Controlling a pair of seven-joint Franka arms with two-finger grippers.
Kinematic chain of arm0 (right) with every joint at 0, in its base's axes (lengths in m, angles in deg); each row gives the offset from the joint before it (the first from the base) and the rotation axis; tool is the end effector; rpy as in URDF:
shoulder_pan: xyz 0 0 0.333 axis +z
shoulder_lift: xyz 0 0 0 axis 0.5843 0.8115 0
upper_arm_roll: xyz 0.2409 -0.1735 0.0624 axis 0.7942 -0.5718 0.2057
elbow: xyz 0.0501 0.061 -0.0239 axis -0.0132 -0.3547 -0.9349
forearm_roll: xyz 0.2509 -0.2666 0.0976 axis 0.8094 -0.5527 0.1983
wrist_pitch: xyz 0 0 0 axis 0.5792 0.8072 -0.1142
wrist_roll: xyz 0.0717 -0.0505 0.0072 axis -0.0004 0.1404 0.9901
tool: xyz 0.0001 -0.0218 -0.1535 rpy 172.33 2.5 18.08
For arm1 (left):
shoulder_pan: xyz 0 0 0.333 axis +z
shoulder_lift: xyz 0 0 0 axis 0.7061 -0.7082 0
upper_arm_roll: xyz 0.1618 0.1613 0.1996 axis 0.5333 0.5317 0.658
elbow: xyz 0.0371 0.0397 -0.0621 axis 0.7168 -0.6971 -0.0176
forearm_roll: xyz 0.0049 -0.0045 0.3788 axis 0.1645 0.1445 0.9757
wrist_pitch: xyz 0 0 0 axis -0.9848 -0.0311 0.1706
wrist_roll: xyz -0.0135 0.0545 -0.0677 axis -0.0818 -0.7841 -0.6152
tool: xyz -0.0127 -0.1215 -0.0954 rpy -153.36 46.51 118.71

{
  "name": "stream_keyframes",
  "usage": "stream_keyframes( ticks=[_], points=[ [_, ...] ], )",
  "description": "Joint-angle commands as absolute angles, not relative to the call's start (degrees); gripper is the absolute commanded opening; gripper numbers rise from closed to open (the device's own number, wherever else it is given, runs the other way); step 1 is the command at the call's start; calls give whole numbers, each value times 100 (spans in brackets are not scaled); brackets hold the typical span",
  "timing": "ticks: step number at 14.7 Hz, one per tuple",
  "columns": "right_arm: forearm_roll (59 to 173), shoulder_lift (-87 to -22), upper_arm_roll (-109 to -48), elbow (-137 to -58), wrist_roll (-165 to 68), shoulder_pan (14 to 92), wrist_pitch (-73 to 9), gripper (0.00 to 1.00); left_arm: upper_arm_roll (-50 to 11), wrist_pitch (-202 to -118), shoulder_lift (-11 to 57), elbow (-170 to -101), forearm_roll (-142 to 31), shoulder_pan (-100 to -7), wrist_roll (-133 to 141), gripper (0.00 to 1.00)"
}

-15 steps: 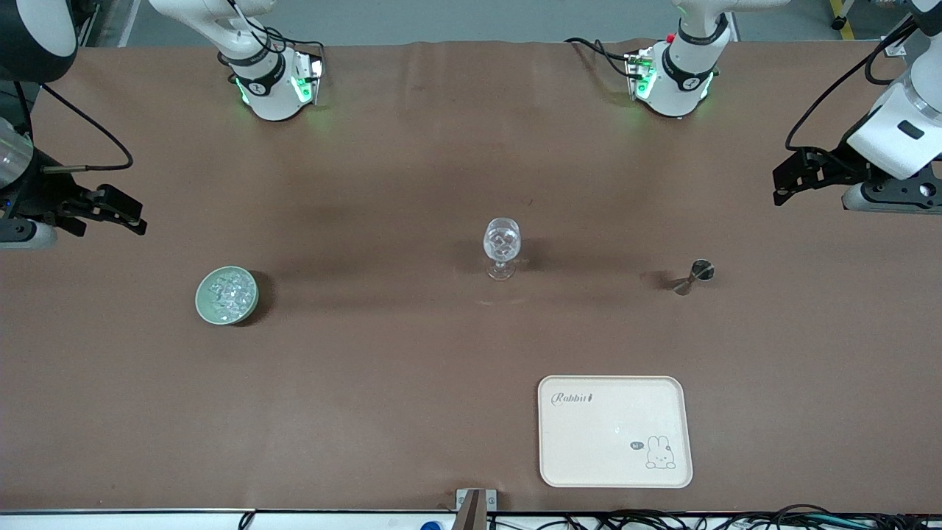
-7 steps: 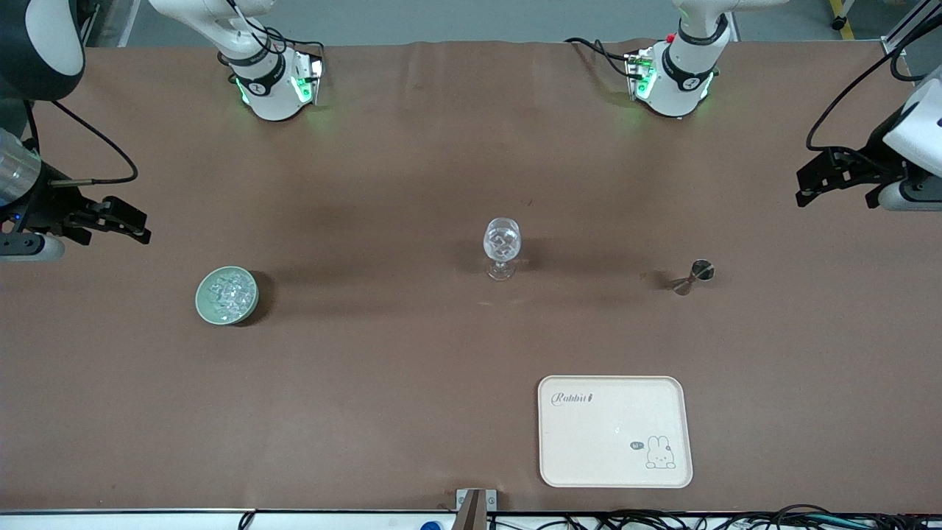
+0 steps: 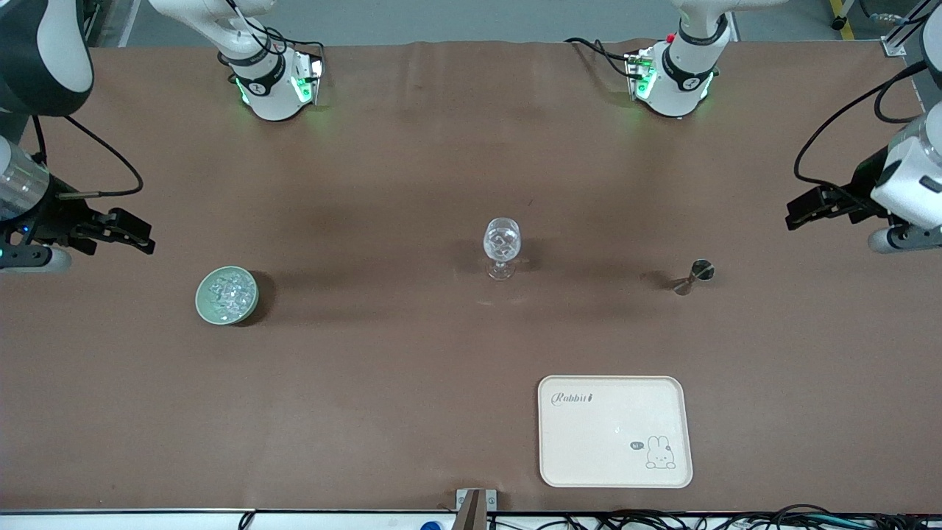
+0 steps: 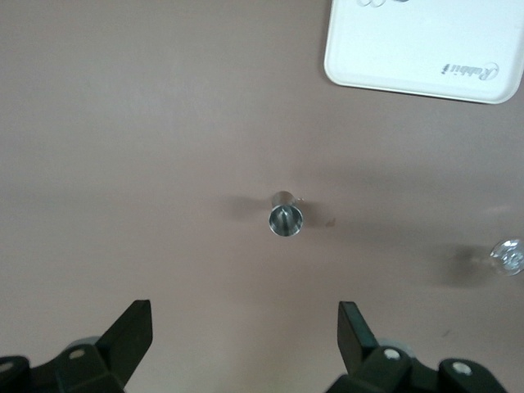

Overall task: Pour wine and add ice with both arms
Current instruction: 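Reach the right gripper to the ice bowl while the left gripper reaches the jigger, then grasp an ice cube with the right gripper while the left gripper grasps the jigger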

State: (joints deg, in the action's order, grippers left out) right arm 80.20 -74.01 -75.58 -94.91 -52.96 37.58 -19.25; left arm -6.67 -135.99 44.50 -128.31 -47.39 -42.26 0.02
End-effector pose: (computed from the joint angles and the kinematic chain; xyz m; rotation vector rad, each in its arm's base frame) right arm 0.5759 -0.0068 0.4915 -3.1281 0.0123 -0.0538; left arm 0.5589 -0.0268 0.5096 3.1190 0.2159 -0.1063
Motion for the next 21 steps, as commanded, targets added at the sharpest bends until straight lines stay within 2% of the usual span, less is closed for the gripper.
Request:
stream_keyframes(
  ticks=[1,7,15,21],
  points=[
    [7948,-7470,-7536,-9880,-5232,3620,-2261,97,-679,-13574,4280,-13002,-5403,-3843,-289,100],
    [7948,-7243,-7536,-11190,-5215,3462,-3886,97,-679,-13635,3367,-13187,-6757,-2955,-711,97],
    [7948,-6126,-7536,-11253,-5091,3496,-4468,96,-679,-13653,2180,-13187,-7928,-2567,-1606,97],
    [7948,-5915,-7527,-11753,-5092,3488,-5267,94,-679,-13653,1564,-13169,-8349,-2506,-2267,98]
  ],
)
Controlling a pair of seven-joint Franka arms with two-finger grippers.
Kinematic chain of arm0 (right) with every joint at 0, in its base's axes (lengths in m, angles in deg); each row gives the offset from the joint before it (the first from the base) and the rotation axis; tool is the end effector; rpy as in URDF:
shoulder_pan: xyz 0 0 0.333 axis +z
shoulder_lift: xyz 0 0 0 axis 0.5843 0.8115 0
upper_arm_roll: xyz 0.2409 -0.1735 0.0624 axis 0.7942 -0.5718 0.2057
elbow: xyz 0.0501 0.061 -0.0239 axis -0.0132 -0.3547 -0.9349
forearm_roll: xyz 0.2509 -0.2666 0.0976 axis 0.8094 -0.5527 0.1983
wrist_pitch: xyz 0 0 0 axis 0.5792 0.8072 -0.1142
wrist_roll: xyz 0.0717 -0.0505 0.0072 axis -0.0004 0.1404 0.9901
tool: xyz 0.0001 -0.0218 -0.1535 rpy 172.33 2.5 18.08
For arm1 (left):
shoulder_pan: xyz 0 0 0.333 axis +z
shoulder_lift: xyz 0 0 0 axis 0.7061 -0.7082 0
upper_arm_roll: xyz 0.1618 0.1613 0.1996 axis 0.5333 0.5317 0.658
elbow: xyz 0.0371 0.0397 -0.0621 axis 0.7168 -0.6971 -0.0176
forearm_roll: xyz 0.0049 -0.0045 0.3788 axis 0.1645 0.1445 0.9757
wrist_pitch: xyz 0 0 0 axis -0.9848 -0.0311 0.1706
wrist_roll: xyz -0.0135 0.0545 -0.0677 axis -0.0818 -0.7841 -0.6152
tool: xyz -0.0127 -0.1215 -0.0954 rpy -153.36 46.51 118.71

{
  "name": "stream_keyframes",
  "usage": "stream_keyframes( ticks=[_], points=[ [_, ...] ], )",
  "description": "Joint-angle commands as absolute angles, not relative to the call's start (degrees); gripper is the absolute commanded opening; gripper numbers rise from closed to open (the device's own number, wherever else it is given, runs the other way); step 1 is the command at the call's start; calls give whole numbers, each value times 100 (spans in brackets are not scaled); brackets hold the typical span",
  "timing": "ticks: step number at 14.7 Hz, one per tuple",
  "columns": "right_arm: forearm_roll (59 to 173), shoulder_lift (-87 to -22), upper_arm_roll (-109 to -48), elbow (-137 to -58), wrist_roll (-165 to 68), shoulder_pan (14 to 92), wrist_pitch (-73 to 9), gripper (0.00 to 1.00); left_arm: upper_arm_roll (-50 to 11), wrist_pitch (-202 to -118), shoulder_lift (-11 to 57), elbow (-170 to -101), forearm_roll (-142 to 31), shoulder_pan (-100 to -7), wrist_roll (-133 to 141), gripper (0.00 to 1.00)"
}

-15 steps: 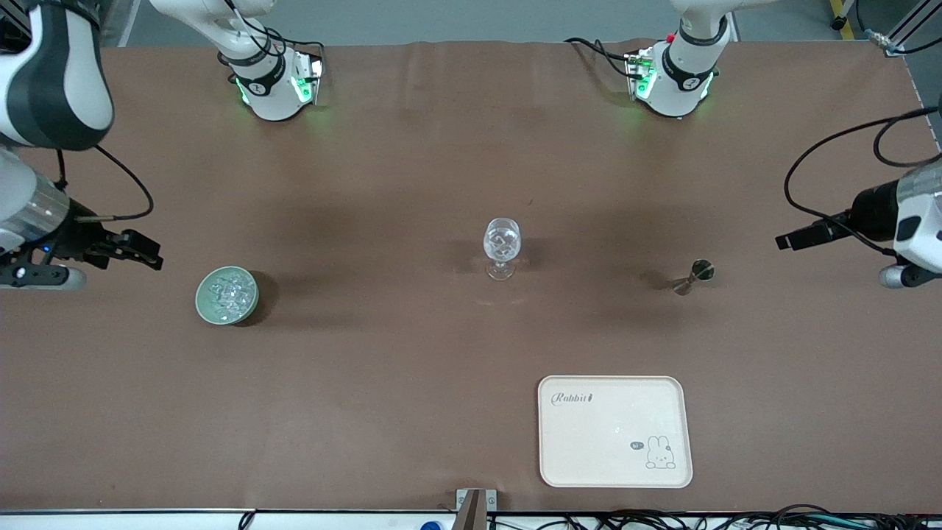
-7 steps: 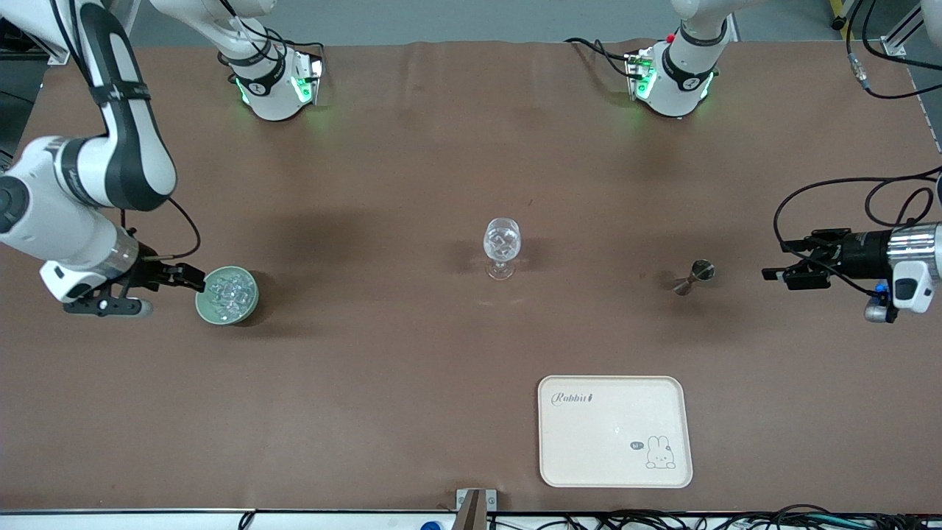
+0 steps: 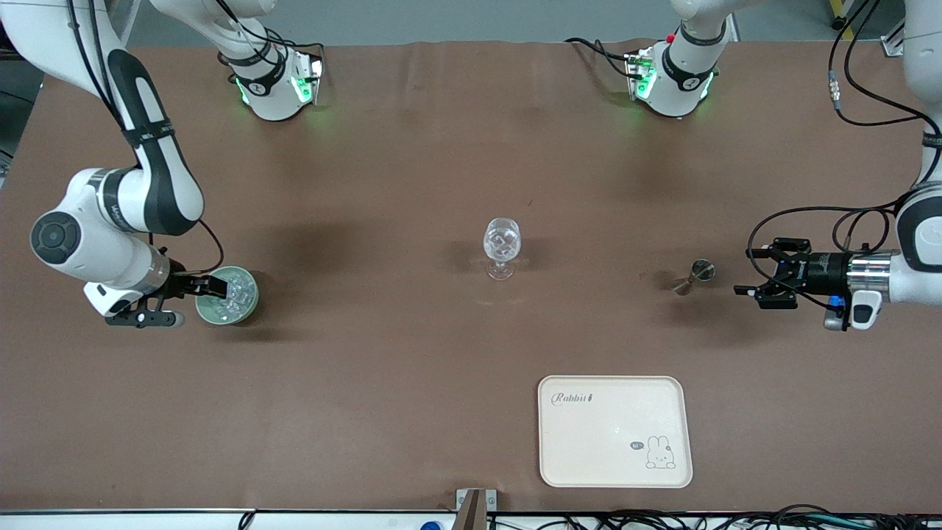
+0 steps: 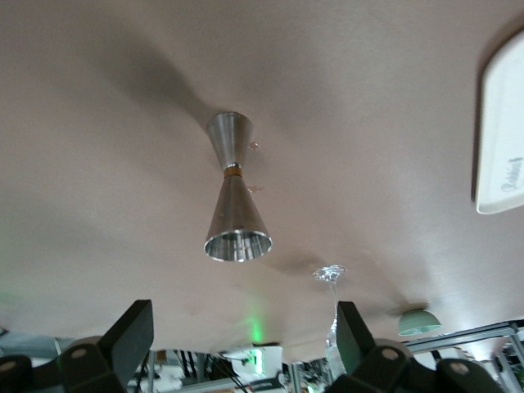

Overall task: Pour wine and add ice with both arms
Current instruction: 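Grasp an ice cube with the right gripper while the left gripper grasps the jigger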

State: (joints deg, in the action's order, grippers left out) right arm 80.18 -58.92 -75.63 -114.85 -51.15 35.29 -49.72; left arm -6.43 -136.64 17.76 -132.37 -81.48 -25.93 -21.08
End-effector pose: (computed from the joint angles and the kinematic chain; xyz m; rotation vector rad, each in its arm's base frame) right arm 0.5757 -0.0325 0.2276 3.1388 -0.0366 -0.0708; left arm 0.5787 0.0581 0.2409 2.1562 1.2074 -0.8723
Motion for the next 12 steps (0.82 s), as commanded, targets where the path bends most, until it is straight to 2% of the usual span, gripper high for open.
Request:
stream_keyframes(
  ticks=[1,6,12],
  points=[
    [7948,-5888,-7527,-11763,-5092,3479,-5303,92,-679,-13653,1441,-13169,-8446,-2436,-2319,97],
    [7965,-5721,-7518,-11780,-5100,3514,-5505,88,-679,-13618,1089,-13187,-8649,-2303,-2452,94],
    [7992,-5704,-7518,-11956,-5100,3549,-5505,76,-688,-13618,711,-13195,-8904,-2198,-2417,90]
  ],
)
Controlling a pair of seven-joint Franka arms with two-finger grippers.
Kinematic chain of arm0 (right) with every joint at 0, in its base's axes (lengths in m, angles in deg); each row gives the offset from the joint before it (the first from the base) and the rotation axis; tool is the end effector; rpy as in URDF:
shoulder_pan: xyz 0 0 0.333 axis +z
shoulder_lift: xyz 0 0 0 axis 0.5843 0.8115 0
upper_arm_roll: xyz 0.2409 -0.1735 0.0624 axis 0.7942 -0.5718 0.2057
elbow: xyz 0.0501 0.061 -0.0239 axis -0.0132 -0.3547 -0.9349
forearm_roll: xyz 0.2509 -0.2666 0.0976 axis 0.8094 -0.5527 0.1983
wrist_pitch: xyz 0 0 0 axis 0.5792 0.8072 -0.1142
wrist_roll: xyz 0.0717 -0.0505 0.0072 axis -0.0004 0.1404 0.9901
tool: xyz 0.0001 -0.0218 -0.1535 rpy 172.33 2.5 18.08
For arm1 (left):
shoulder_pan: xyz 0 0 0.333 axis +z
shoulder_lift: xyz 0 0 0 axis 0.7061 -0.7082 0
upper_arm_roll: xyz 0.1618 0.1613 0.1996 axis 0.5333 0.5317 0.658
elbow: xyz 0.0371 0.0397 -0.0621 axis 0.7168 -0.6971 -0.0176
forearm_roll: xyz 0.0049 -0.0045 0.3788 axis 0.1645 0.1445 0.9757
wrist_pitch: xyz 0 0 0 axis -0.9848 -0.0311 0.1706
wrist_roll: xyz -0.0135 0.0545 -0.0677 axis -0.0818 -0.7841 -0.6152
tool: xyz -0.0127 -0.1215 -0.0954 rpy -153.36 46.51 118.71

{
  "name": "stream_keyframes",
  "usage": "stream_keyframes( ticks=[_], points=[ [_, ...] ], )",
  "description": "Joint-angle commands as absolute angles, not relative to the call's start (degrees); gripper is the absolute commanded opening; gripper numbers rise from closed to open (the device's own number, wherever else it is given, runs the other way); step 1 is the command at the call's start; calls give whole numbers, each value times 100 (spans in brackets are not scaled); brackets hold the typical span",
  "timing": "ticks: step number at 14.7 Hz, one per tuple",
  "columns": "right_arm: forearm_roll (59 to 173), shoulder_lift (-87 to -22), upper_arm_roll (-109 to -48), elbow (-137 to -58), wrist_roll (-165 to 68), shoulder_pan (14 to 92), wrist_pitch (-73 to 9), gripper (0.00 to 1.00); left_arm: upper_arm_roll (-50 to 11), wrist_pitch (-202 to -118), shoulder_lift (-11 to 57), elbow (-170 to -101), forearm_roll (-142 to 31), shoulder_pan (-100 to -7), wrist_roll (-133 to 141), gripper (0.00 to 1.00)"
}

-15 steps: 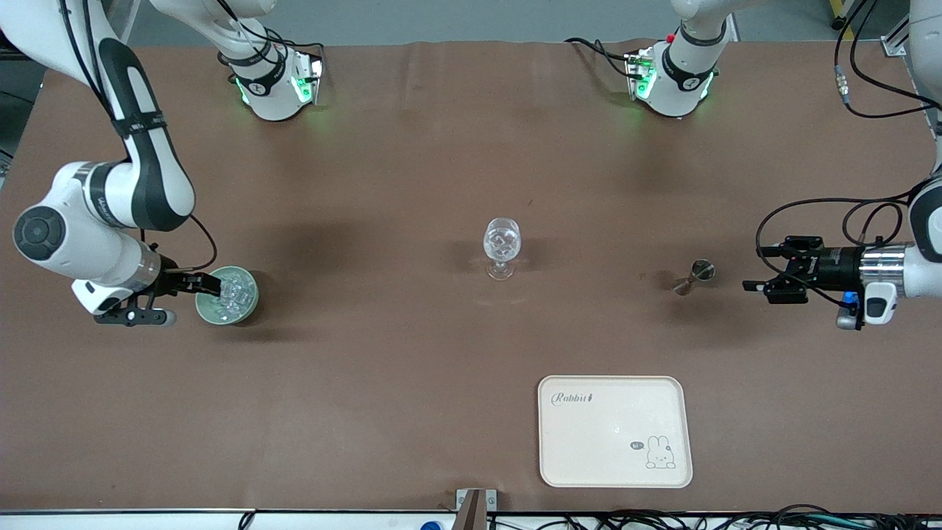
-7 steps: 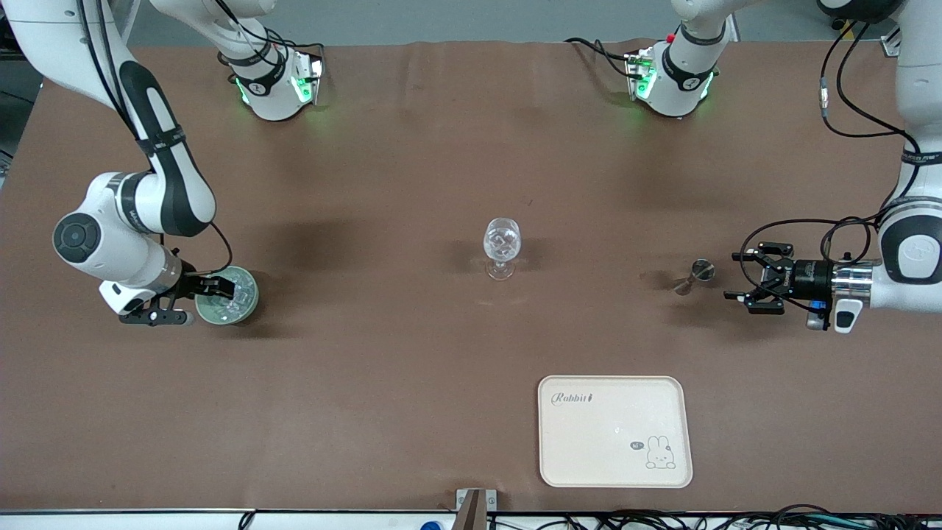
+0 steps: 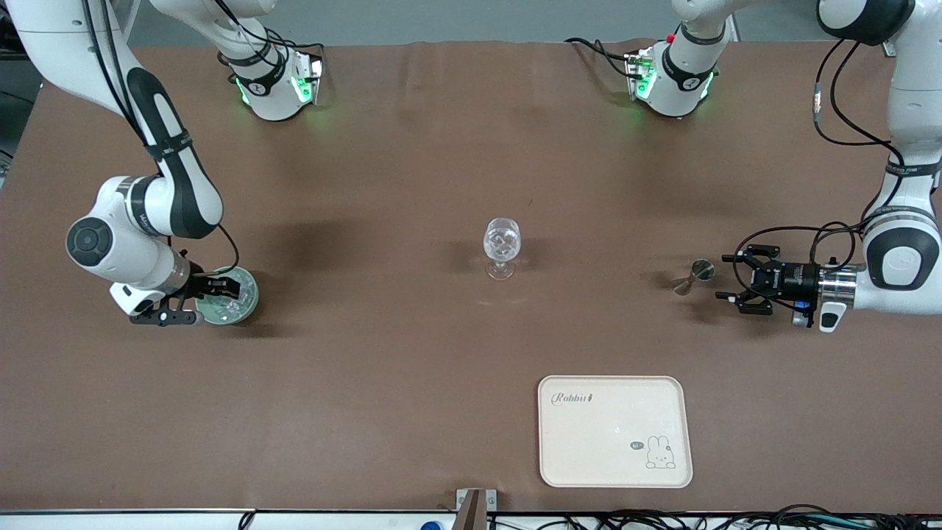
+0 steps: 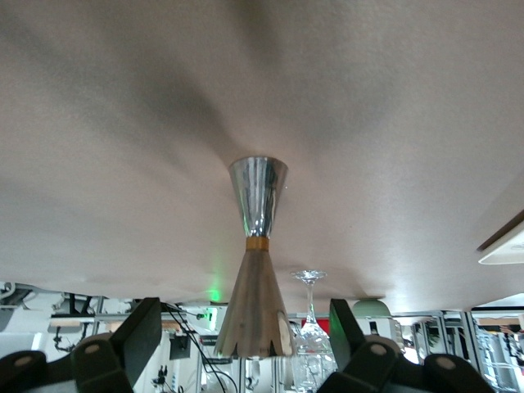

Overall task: Pour wine and add ice with both arms
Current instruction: 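Grasp an ice cube with the right gripper while the left gripper grasps the jigger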

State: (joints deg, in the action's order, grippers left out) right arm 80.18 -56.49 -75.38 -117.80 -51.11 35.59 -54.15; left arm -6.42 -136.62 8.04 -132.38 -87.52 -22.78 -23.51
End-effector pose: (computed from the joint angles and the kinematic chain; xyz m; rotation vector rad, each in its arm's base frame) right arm 0.5634 -0.0270 0.1896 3.1373 -0.0215 -0.0969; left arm 0.5630 0.0717 0.1539 1.8973 1.3424 -1.0551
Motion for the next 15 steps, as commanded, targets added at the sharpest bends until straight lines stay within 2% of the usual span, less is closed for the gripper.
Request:
stream_keyframes(
  ticks=[1,8,12,15],
  points=[
    [8000,-5703,-7518,-11965,-5100,3549,-5505,76,-688,-13618,658,-13196,-8974,-2198,-2373,89],
    [8018,-5695,-7518,-11965,-5109,3602,-5610,64,-705,-13644,465,-13196,-9238,-2276,-2320,83],
    [8018,-5616,-7518,-11974,-5109,3602,-5707,61,-705,-13644,324,-13196,-9352,-2285,-2188,79],
    [8018,-5598,-7518,-11974,-5109,3610,-5707,48,-714,-13644,227,-13178,-9352,-2294,-2092,78]
  ],
)
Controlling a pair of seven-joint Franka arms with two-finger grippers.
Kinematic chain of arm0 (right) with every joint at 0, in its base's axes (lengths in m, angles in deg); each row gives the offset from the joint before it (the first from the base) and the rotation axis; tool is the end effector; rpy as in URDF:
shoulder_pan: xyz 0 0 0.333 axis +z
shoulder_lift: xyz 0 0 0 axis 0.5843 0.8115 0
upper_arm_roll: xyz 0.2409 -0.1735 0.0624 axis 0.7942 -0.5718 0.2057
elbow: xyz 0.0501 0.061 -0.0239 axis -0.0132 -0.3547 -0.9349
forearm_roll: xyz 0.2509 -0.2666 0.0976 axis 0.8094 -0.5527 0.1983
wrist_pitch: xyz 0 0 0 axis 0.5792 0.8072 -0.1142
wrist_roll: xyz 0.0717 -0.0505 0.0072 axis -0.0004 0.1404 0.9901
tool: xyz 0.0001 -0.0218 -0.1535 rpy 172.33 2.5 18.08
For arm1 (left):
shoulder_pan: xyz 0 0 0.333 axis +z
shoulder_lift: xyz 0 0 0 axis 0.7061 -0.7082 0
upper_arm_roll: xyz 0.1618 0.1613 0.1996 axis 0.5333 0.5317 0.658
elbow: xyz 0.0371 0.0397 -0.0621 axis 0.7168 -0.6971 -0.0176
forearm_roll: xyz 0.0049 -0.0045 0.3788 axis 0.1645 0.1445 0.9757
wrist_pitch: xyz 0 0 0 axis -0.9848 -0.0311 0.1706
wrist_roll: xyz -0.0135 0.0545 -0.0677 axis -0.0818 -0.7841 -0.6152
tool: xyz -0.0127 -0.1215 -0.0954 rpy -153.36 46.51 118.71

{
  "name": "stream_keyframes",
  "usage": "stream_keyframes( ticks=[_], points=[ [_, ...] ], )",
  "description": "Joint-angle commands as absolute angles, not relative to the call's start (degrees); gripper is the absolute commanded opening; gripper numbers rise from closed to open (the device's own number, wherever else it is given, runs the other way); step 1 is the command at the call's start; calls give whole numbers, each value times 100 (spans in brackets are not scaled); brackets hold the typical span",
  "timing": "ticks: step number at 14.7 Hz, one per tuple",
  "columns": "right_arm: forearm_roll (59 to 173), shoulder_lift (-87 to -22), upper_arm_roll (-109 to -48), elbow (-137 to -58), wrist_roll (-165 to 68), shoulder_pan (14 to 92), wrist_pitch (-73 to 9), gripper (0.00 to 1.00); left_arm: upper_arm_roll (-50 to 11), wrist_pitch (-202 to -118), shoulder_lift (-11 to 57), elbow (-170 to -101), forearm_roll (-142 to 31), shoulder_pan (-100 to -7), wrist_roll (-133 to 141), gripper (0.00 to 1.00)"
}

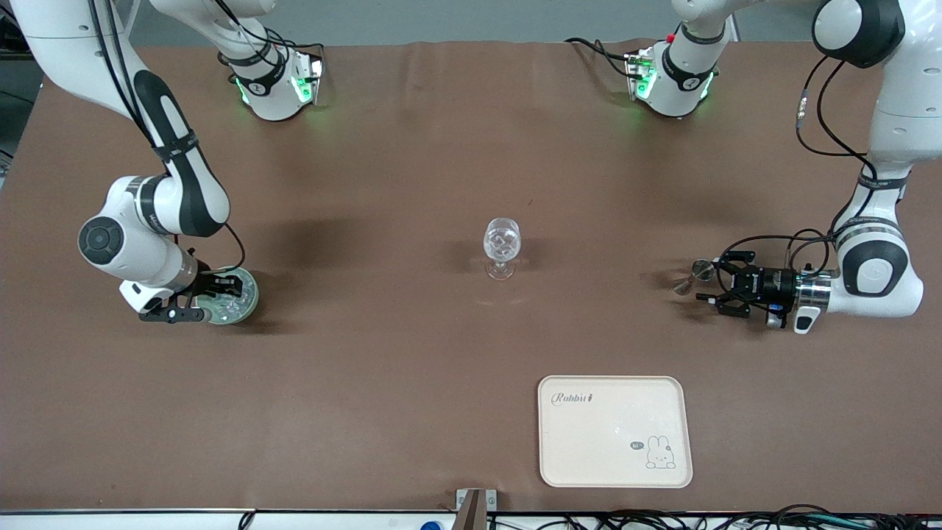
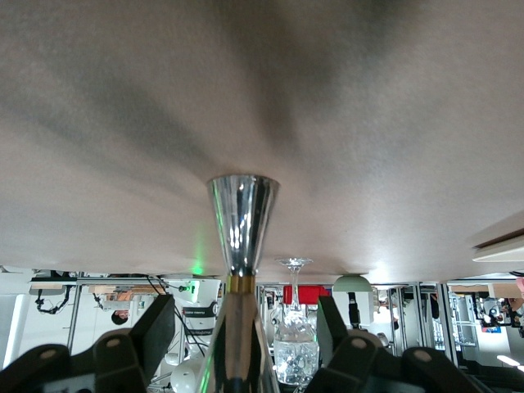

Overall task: Pour wine and add ice with both arms
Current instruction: 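Grasp an ice cube with the right gripper while the left gripper grasps the jigger, then lift the ice cube with the right gripper while the left gripper lifts the jigger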

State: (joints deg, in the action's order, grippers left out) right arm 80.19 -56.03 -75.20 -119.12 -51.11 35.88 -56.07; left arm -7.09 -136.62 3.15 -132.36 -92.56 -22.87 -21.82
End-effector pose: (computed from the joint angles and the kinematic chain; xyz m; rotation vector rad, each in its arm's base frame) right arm 0.5586 -0.0224 0.1791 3.1377 -0.0095 -0.0931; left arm 0.5581 0.0516 0.1154 1.7748 1.3173 -1.1213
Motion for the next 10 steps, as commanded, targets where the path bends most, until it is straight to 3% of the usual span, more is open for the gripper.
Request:
stream_keyframes(
  ticks=[1,4,8,10],
  points=[
    [8018,-5598,-7510,-11974,-5118,3611,-5707,41,-714,-13644,219,-13187,-9352,-2294,-2091,76],
    [8018,-5607,-7509,-11974,-5144,3611,-5690,23,-732,-13644,157,-13187,-9352,-2303,-2091,70],
    [8027,-5668,-7518,-11930,-5197,3593,-5620,7,-732,-13644,113,-13187,-9484,-2303,-2091,66],
    [8027,-5747,-7518,-11904,-5232,3584,-5602,5,-732,-13653,104,-13178,-9493,-2321,-2083,63]
  ],
)
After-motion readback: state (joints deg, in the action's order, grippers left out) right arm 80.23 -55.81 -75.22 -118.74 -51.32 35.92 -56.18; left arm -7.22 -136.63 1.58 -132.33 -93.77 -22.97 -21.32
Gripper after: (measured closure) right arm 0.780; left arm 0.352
